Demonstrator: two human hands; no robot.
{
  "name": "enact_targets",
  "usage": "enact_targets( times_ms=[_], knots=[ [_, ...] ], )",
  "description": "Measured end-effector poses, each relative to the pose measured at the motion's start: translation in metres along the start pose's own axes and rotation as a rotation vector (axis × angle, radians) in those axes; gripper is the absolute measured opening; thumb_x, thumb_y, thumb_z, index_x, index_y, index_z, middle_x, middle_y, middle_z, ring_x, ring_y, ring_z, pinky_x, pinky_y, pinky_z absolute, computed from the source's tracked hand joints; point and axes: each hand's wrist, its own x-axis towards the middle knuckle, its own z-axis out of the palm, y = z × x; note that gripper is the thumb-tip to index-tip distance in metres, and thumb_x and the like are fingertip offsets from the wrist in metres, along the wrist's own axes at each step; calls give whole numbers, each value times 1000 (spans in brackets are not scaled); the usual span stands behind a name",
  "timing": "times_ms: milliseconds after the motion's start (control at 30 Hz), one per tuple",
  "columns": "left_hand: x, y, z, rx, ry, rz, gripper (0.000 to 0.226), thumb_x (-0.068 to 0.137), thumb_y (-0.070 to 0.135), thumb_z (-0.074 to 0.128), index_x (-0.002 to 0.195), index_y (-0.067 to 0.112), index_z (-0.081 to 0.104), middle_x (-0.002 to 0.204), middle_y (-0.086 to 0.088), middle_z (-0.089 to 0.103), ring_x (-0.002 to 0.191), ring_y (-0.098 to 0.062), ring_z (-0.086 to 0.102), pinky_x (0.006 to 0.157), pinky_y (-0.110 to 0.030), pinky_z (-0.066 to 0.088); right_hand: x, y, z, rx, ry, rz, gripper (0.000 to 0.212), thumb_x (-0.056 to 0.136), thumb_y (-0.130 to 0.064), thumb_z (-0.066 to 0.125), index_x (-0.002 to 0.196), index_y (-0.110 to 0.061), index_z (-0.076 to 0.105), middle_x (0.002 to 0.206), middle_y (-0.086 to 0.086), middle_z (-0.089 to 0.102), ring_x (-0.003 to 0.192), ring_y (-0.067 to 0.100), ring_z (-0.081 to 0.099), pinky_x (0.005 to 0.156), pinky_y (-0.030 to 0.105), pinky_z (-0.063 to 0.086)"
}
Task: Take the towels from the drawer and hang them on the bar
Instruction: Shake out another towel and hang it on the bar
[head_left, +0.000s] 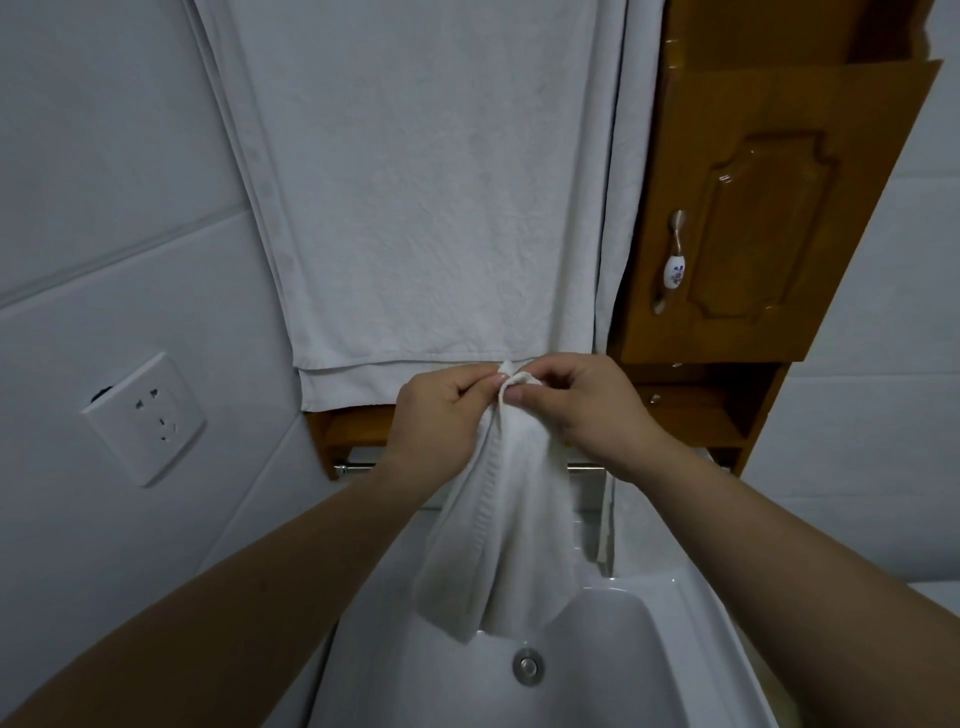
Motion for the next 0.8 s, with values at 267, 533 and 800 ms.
enact_targets(
  times_ms=[267,533,800],
  knots=[
    [-3,5,-11,-122,-146,-23,20,98,19,58,107,23,75,93,14,74,86,0,67,71,-12,49,2,2,0,252,-51,158,28,76,-11,84,100,-8,70,66,12,63,64,28,60,74,43,53],
    [-6,11,-17,-301,-267,-109,22,100,11,53,113,7,71,72,17,69,60,5,60,59,-10,46,6,-2,4,63,-3,140,30,71,-36,87,85,-11,78,89,11,75,90,32,72,87,56,56],
    [2,10,-22,-181,-208,-80,19,88,17,73,106,19,77,97,8,77,93,-6,71,78,-16,52,11,-1,8,-17,34,105,41,62,-52,76,78,-14,71,84,19,68,71,21,59,66,46,49]
  ],
)
